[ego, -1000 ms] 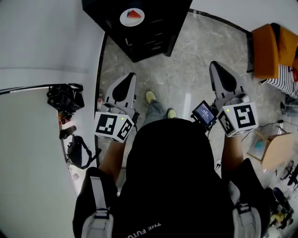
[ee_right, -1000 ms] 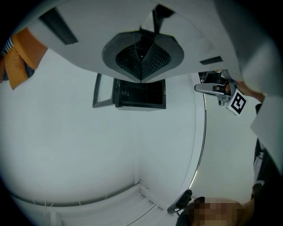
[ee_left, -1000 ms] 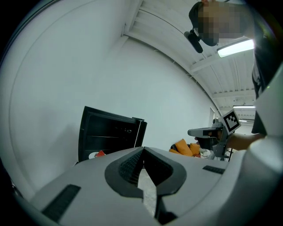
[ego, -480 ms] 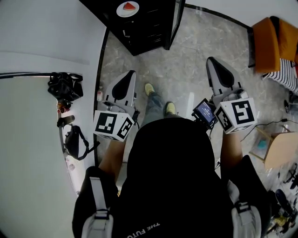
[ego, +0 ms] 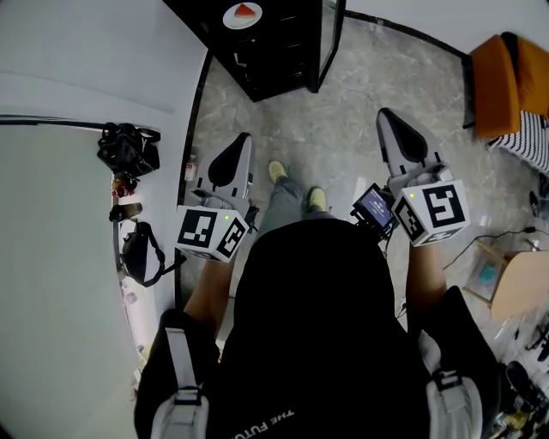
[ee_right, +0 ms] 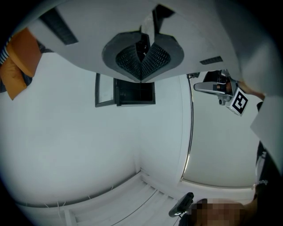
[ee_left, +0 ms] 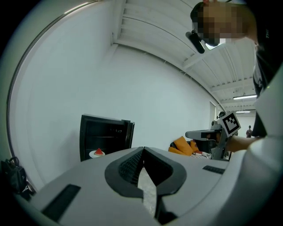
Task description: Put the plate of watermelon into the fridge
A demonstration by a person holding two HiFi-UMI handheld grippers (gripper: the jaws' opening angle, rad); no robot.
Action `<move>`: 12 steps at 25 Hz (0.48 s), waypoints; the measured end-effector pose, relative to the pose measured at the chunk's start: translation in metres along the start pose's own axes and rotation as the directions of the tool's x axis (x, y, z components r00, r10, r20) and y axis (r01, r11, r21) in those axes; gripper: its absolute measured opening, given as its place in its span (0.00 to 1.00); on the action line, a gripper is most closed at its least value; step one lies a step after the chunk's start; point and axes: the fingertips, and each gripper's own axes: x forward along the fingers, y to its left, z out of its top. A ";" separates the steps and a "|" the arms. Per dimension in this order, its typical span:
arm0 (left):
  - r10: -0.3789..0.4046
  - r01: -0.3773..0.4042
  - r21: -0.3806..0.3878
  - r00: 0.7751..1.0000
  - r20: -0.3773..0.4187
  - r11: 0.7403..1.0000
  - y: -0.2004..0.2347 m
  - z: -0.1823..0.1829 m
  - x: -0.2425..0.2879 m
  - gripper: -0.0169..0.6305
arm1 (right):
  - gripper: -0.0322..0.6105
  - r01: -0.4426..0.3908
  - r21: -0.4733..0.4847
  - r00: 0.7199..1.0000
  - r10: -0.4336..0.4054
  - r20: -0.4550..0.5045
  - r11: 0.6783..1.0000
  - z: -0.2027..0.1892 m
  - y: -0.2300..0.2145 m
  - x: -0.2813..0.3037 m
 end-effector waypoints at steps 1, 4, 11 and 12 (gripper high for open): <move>0.002 -0.002 0.002 1.000 0.000 1.000 0.000 0.002 -0.001 0.04 | 0.06 0.001 0.003 1.000 -0.001 0.000 1.000 0.001 0.000 0.000; -0.005 0.005 0.005 1.000 0.001 1.000 -0.001 0.006 0.001 0.04 | 0.06 -0.001 0.003 1.000 0.001 0.002 1.000 0.003 0.001 0.000; -0.038 0.038 0.014 0.999 0.016 0.999 0.009 0.014 0.004 0.04 | 0.06 0.009 -0.003 1.000 -0.009 -0.007 1.000 0.006 0.014 0.011; -0.045 0.044 0.013 0.999 0.018 0.999 0.011 0.014 0.004 0.04 | 0.06 0.013 -0.002 1.000 -0.013 -0.009 1.000 0.006 0.017 0.013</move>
